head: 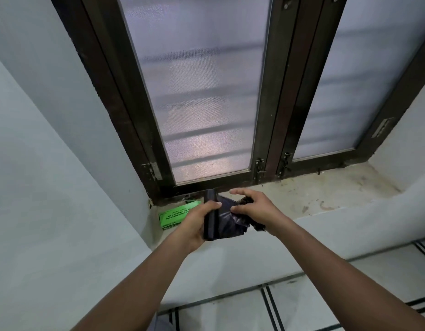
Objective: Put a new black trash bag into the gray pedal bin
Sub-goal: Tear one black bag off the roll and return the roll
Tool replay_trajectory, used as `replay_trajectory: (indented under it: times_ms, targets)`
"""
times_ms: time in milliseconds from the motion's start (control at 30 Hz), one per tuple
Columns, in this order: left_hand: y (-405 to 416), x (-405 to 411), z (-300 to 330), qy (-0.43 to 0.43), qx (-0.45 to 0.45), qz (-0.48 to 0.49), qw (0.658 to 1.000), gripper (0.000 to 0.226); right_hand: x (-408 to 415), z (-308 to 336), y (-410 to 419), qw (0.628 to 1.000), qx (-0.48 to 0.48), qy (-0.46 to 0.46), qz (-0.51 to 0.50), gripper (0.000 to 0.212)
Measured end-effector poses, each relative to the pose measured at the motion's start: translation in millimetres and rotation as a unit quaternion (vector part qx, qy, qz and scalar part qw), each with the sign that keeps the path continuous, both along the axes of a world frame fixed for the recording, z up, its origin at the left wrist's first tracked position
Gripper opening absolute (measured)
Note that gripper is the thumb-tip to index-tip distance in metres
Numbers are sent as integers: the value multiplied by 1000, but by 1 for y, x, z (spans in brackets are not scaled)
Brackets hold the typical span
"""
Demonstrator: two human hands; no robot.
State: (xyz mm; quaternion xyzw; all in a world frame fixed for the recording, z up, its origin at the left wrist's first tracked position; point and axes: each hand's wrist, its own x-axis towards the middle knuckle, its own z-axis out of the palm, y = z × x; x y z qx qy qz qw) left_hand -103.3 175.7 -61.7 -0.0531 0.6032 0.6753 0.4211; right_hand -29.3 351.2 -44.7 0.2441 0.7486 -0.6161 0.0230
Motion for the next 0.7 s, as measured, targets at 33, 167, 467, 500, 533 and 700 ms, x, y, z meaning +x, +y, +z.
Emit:
replay_trajectory:
  times_ms: [33,167,467,500,533,700]
  targets:
    - [0,0,-1,3,-7,7,1000,46,0,1,1,1000,11,-11,12,39]
    - [-1,-3,-2,-21,7,44,999,59,-2,-2,3,997,66,-31,24,40]
    - [0,0,7,-15,28,35,999,51,0,-4,-10,996,74,26,-51,5]
    - [1,0,8,-11,21,31,999,55,0,-3,-11,995,78,31,-60,5]
    - [1,1,8,-10,18,22,1000,55,0,-3,-12,993,85,37,-69,8]
    - [0,2,7,8,-14,-20,1000,39,1,0,-10,986,139,35,-89,42]
